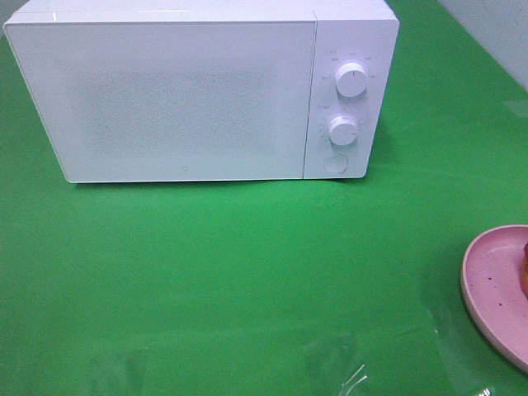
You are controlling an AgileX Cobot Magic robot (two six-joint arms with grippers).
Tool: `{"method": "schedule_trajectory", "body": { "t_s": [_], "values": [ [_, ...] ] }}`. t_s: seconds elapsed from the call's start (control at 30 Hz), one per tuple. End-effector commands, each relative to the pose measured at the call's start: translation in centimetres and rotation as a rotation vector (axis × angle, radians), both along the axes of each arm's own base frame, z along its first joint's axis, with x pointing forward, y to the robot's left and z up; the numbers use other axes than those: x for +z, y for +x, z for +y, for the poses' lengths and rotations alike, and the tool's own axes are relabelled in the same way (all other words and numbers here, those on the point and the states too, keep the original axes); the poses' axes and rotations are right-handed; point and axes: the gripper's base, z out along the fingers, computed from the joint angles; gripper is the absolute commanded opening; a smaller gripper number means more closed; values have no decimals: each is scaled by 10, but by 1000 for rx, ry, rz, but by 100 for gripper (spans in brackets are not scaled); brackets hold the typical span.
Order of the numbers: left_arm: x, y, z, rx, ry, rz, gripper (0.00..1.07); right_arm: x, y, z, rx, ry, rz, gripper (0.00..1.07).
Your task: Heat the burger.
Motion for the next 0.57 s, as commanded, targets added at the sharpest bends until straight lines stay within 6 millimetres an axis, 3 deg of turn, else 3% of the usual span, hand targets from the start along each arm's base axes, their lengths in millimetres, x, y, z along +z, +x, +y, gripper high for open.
{"method": "schedule_trajectory", "body": {
  "t_s": [0.03,0.57],
  "values": [
    [0,-4,-1,82,-4,-29,100,1,-3,0,-4,-2,-36,74],
    [0,-4,-1,94,-3,-29,100,1,-3,0,-4,-2,-36,74]
  ]
}}
